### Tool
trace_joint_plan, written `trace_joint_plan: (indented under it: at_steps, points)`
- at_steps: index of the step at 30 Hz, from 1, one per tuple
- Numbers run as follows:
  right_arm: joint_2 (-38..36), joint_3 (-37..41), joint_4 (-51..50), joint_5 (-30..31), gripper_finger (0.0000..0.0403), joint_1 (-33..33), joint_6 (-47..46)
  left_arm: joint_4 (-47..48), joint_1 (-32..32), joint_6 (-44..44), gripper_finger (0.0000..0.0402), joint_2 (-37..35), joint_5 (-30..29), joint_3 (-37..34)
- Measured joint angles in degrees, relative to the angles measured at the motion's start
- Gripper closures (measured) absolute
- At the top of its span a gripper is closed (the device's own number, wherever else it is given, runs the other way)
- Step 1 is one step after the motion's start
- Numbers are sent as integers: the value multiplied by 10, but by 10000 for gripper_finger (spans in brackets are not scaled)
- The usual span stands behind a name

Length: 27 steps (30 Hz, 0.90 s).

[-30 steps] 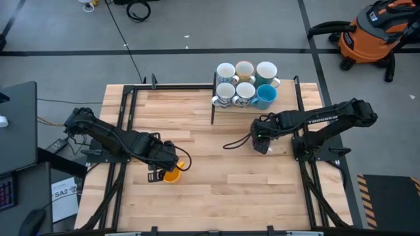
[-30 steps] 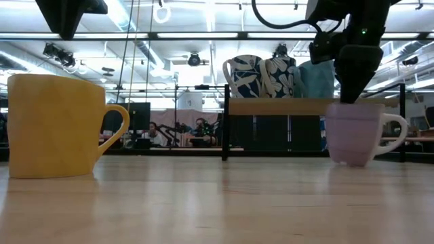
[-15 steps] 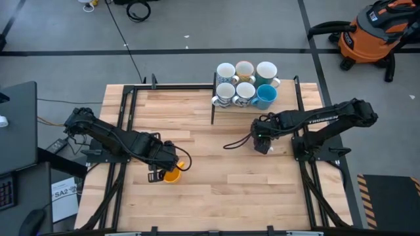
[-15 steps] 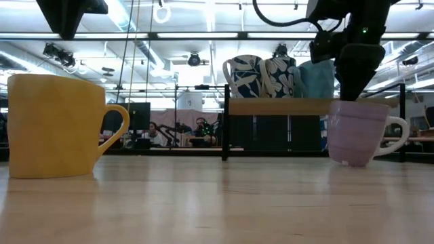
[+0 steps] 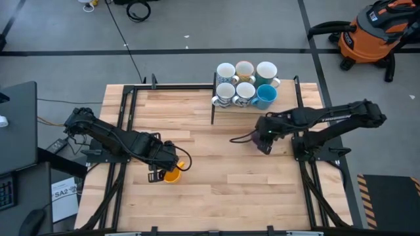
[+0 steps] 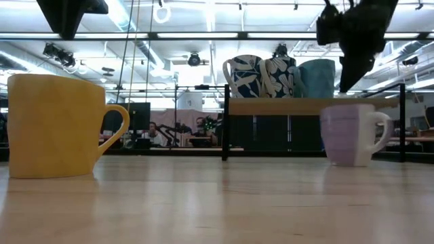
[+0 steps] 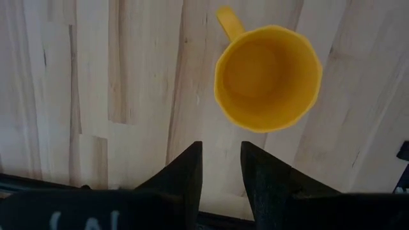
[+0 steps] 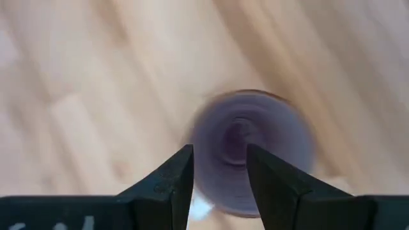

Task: Place coffee mugs
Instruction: Put the purple mug on the shelf

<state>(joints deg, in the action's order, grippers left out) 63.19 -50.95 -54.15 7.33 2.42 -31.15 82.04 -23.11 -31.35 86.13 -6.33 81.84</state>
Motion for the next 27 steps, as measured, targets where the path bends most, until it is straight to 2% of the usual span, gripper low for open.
trace_joint_plan:
  at_steps: [2, 6, 11, 16, 22, 27]
  points:
    - [-7, 0, 16, -20, 252, 10, -20, 0, 0, 0, 288, 0, 0, 0]
    - [-8, 0, 56, -22, 252, 43, -58, -6, 0, 0, 288, 0, 0, 0]
    - [9, 0, 104, 21, 253, 88, -93, -10, 0, 1, 288, 0, 0, 0]
    - [38, 0, 103, 74, 253, 117, -130, -14, 0, 5, 288, 0, 0, 0]
    - [69, 0, 100, 112, 253, 130, -143, -15, 0, 5, 288, 0, 0, 0]
    - [77, 0, 59, 130, 253, 129, -170, -15, 0, 5, 288, 0, 0, 0]
